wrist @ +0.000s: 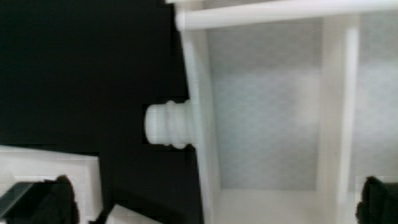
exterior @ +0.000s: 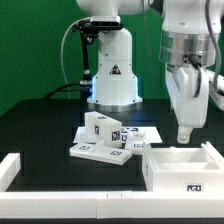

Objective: Assemble cabinet

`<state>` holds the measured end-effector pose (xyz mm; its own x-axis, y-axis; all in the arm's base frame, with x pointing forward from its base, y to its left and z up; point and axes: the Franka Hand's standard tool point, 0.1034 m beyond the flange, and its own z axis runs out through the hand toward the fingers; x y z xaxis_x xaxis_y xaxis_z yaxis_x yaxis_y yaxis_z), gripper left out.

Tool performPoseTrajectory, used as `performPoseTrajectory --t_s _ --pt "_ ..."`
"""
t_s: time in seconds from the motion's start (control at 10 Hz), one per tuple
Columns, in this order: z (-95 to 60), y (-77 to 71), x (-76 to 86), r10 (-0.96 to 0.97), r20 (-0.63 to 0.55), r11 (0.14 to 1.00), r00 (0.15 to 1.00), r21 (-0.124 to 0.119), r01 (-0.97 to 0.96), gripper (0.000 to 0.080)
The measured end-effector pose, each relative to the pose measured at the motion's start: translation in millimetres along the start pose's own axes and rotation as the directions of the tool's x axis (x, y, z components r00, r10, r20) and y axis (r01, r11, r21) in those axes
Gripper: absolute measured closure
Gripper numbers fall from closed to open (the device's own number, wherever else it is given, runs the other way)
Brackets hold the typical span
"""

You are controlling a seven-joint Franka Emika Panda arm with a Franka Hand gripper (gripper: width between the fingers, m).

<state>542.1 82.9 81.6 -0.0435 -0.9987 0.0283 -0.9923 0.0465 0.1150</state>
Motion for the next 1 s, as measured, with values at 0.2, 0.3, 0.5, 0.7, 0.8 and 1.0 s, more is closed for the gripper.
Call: performPoseTrajectory --t_s 0.2,0.3,0.5,0.7,0.8,1.0 --pt "3.1 18.0 -7.2 -0.096 -0.011 0.995 0.995 0.01 0.096 0.0002" --pt "3.1 20.6 -12.5 -0.134 -0.024 0.991 0.991 0.0 0.134 0.0002" --pt "1.2 12.9 -14.3 -0.101 -0.013 0.995 0.995 -0.004 0.1 0.0002" --pt "3.4 12.0 -15.8 -0.113 -0.016 0.993 0.994 0.019 0.113 0.0002" --pt "9.6 13.2 -17.3 -0.148 -0.026 0.986 0.989 0.068 0.15 0.0002" --pt "17.0 29.9 -29.6 -0.219 -0.041 0.974 0.975 0.055 0.221 0.0002"
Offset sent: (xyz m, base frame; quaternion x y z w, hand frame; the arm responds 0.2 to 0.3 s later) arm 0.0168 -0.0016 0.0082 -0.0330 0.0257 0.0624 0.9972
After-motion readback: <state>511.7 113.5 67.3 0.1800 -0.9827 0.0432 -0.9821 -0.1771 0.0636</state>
